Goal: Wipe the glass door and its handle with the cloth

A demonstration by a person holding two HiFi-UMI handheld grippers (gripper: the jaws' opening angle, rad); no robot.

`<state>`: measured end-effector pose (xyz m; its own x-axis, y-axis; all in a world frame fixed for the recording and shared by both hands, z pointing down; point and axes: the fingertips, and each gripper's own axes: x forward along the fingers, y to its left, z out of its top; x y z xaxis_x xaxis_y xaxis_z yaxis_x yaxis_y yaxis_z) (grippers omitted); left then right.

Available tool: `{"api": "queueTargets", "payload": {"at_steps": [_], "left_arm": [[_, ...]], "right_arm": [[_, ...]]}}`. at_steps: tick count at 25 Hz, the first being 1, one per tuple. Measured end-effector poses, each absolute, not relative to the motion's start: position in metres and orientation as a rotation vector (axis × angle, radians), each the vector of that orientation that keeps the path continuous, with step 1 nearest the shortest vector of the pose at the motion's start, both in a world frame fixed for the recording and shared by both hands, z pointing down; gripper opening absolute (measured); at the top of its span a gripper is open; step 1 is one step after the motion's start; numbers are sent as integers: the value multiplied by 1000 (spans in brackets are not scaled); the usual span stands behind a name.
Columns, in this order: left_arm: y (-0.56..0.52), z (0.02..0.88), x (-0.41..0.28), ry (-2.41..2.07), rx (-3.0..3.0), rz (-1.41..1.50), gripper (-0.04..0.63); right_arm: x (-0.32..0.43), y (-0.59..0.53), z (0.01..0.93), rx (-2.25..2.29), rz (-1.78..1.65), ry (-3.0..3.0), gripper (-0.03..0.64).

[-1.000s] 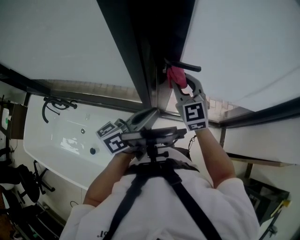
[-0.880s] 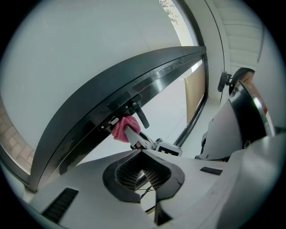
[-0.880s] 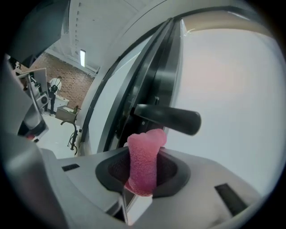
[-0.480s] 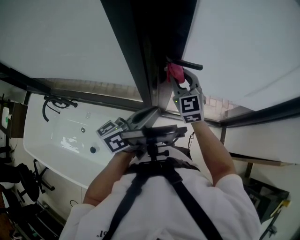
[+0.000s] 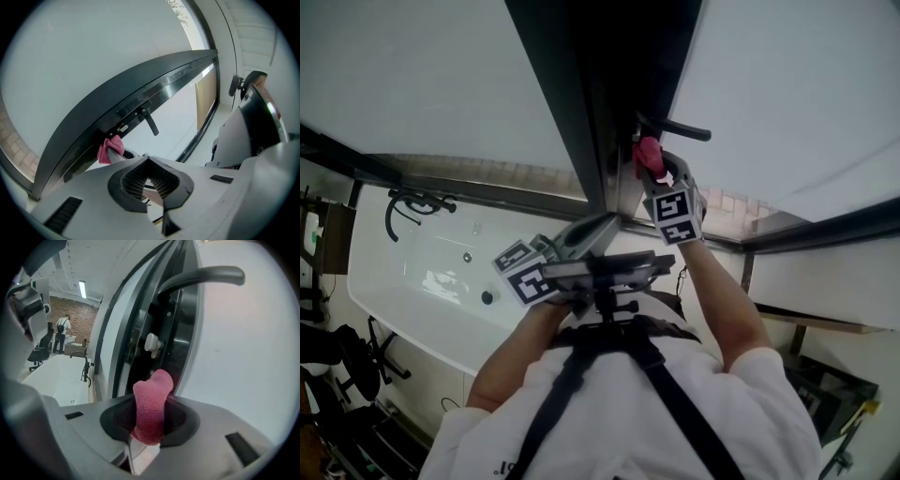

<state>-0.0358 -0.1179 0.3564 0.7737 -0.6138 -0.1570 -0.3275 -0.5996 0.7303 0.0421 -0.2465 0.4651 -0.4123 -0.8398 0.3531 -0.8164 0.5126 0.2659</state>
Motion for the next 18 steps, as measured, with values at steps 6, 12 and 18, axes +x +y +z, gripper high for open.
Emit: {"api": "queueTargets", "payload": {"at_steps": [6, 12, 18], "left_arm": [[-118, 359, -38, -707, 2245, -519, -8], [-118, 362, -39, -711, 2236, -512, -8], [-119, 363, -38, -715, 2233, -508, -8]], "right_arm": [[46, -239, 486, 1352, 42, -2304, 106], [40, -223, 495, 1266, 17, -2319, 106], [14, -225, 495, 1222, 0, -2352, 106]]}}
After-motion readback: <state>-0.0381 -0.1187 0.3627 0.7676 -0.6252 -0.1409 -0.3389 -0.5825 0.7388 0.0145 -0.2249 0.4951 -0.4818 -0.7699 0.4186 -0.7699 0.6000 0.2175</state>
